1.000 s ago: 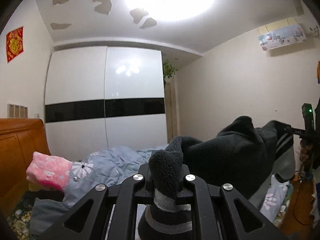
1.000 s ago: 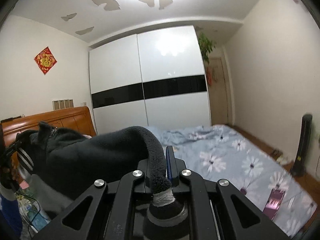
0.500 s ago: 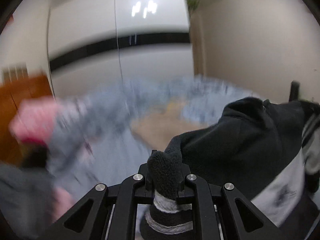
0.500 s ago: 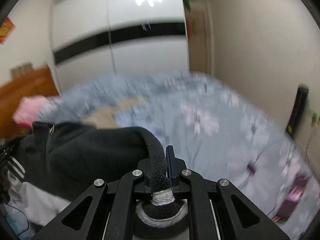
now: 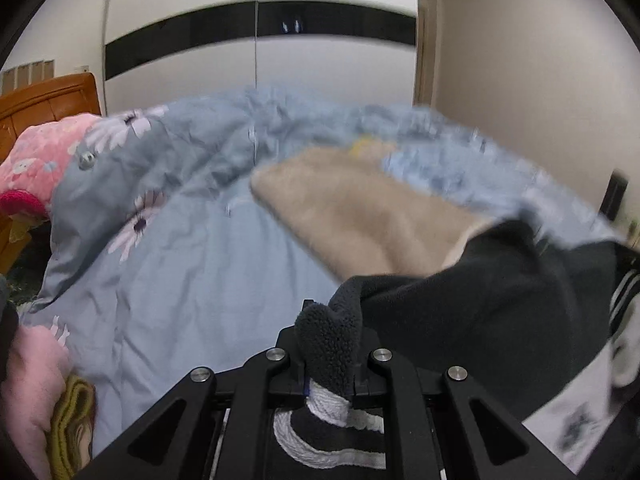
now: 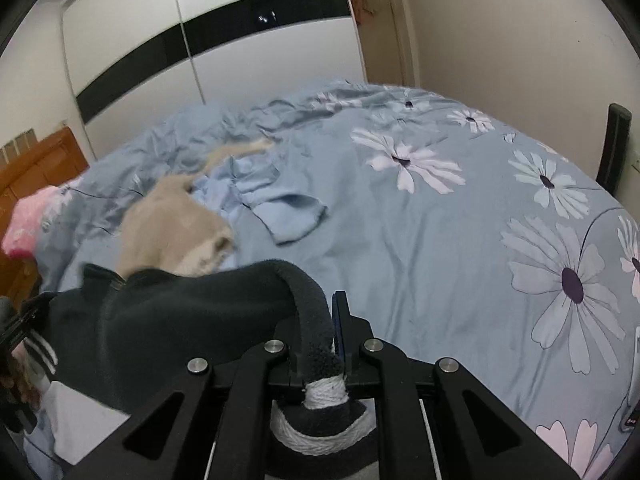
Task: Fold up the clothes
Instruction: 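Lay the jacket flat on the bed and open both tools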
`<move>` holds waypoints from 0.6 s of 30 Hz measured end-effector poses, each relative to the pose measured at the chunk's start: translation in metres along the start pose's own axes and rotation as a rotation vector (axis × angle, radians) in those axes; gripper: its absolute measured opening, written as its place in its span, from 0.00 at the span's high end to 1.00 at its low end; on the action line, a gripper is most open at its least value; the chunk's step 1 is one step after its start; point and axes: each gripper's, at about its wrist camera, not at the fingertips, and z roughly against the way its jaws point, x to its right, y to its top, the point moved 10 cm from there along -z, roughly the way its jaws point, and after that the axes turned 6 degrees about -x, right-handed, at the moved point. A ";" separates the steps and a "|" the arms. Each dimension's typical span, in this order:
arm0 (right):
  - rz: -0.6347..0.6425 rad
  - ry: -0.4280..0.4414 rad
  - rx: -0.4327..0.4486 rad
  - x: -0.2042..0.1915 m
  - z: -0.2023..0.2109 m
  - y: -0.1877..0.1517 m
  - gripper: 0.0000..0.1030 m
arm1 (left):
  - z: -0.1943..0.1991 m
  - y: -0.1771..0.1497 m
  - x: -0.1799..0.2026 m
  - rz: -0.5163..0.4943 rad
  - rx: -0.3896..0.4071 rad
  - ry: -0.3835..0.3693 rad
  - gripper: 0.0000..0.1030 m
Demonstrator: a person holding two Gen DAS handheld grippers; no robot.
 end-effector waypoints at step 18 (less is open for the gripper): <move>-0.054 0.039 -0.019 0.061 0.056 -0.064 0.49 | 0.076 -0.050 0.001 0.156 0.029 -0.030 0.36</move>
